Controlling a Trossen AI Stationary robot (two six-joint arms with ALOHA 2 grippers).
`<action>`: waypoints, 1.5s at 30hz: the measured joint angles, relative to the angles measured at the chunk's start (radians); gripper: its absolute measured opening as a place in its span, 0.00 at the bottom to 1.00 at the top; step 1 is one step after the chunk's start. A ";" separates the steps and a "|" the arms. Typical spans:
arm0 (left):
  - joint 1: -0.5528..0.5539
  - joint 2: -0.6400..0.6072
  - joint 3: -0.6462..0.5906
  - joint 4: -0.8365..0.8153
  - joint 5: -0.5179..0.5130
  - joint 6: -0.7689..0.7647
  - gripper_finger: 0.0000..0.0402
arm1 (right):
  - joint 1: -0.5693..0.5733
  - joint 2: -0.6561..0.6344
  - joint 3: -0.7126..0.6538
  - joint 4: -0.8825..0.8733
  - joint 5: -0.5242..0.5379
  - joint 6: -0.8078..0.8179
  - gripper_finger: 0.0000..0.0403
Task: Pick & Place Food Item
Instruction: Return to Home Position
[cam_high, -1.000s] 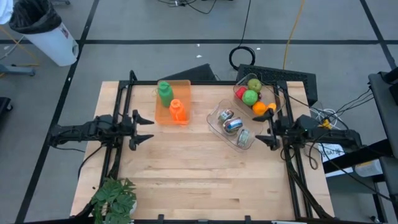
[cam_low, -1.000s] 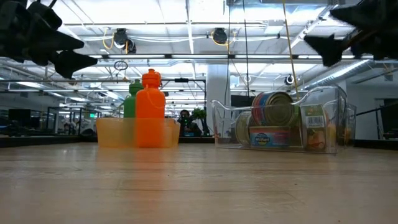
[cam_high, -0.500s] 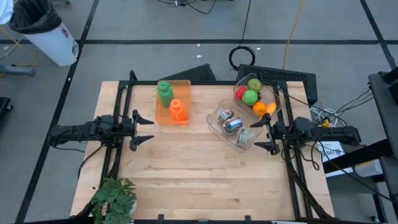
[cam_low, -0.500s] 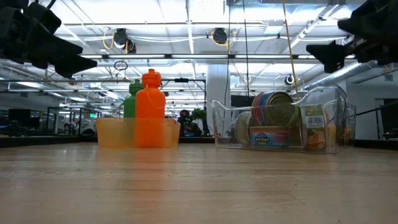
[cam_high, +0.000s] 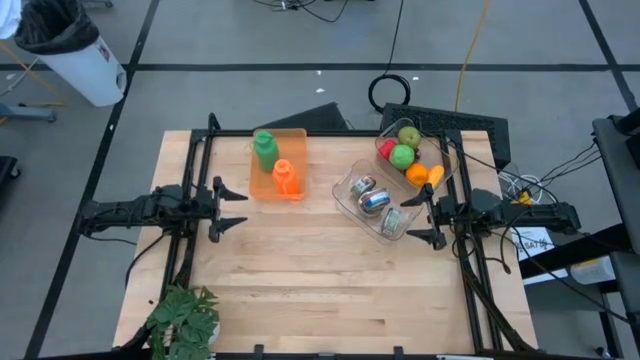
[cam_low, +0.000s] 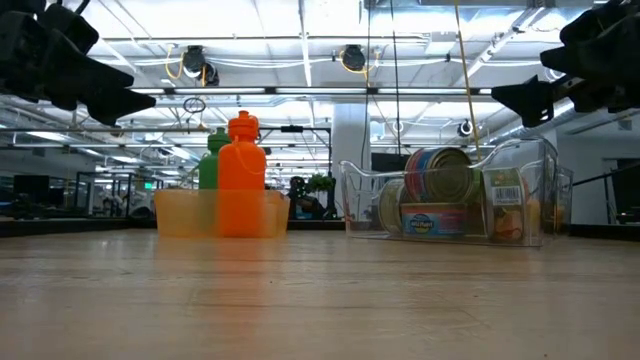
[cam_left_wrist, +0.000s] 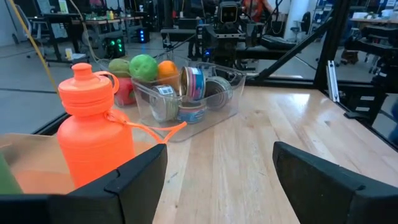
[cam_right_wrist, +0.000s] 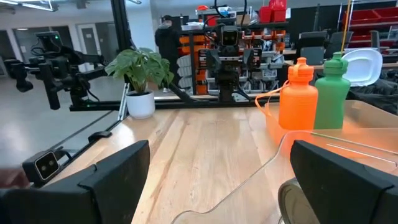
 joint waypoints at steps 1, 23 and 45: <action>0.000 0.000 0.000 0.000 0.000 0.000 0.77 | 0.000 0.000 0.000 0.000 0.000 0.000 0.91; 0.000 0.000 0.000 0.000 -0.001 0.000 0.77 | 0.000 0.000 -0.001 0.000 -0.001 0.000 0.91; 0.000 0.000 0.000 0.000 -0.001 0.000 0.82 | 0.000 0.000 -0.001 0.000 -0.002 0.000 0.91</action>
